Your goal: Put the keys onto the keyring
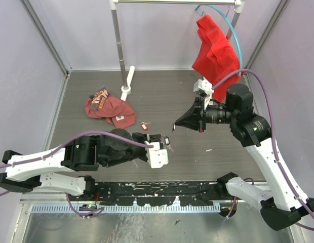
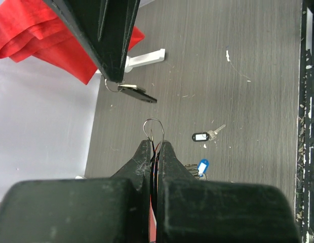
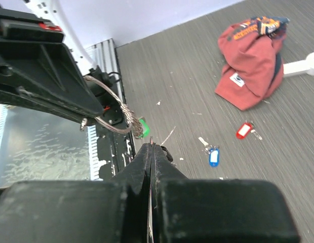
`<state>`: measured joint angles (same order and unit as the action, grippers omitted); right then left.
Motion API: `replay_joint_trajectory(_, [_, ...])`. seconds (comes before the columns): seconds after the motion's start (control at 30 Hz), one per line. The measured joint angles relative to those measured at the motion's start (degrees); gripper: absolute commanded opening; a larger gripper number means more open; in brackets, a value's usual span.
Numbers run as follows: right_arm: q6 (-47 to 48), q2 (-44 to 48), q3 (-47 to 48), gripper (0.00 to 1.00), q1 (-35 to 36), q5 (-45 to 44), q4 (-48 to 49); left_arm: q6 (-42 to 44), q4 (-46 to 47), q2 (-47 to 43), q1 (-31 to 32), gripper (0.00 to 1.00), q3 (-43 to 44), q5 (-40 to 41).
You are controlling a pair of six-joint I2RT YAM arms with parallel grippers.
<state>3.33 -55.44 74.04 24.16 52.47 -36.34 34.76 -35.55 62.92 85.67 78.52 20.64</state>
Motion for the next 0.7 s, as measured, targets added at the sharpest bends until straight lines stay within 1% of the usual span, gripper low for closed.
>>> replay_joint_trajectory(0.17, [1.0, -1.2, 1.5, 0.01, 2.4, 3.4, 1.4, -0.1, -0.5, 0.0, 0.0, 0.00, 0.7, -1.9])
replay_joint_trajectory(0.4, [4.1, -4.7, 4.7, 0.01, 11.1, 3.1, 0.7, -0.4, -2.3, 0.0, 0.0, 0.00, 1.3, -3.5])
replay_joint_trajectory(0.7, [7.6, -6.4, 6.4, 0.01, 11.7, 4.2, -1.7, -1.0, -3.6, 0.0, 0.0, 0.00, 2.5, -5.0])
